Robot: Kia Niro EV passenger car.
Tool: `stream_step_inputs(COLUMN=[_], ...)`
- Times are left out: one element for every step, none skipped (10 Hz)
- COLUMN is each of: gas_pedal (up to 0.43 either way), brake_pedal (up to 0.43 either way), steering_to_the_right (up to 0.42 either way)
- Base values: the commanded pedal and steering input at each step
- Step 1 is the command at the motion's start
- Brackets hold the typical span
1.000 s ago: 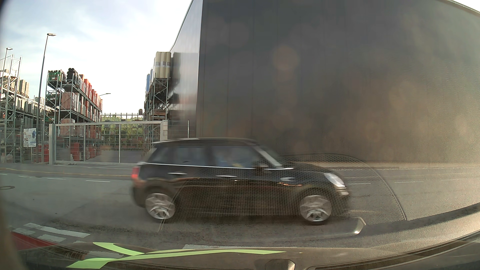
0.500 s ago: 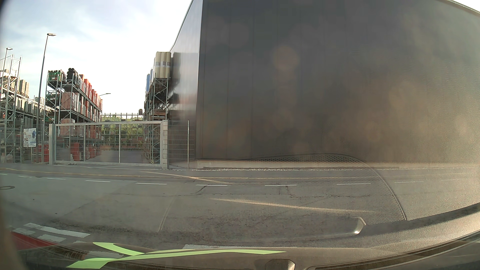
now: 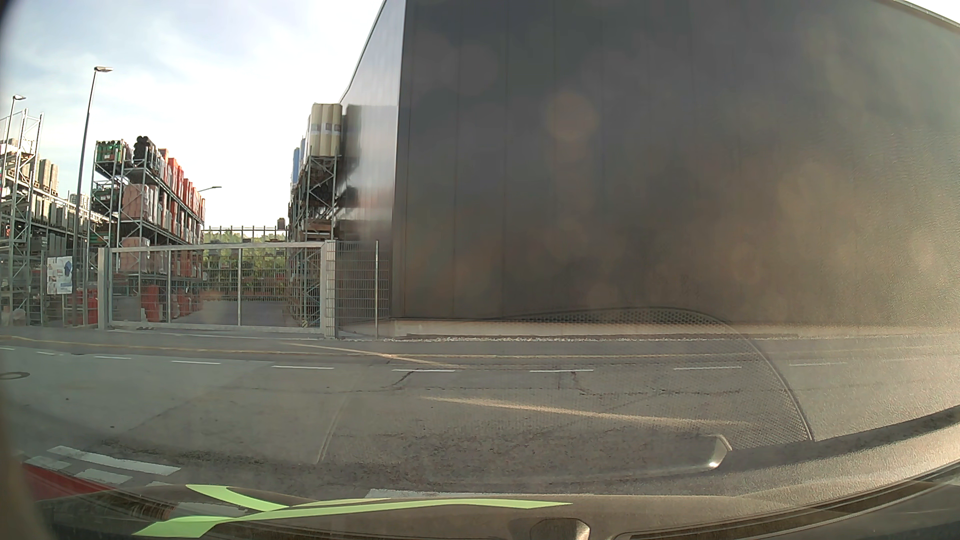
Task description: Follow the waypoints while adhering to traffic rules and regulations
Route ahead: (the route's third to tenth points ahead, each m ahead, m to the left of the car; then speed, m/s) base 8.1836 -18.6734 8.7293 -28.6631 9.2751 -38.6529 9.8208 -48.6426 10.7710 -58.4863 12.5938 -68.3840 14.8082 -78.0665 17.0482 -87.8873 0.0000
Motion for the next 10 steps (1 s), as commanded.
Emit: stream_step_inputs(gas_pedal=[0.000, 0.000, 0.000, 0.000, 0.000, 0.000, 0.000, 0.000, 0.000, 0.000], brake_pedal=[0.537, 0.537, 0.537, 0.537, 0.537, 0.537, 0.537, 0.537, 0.537, 0.537], steering_to_the_right=[0.448, 0.448, 0.448, 0.448, 0.448, 0.448, 0.448, 0.448, 0.448, 0.448])
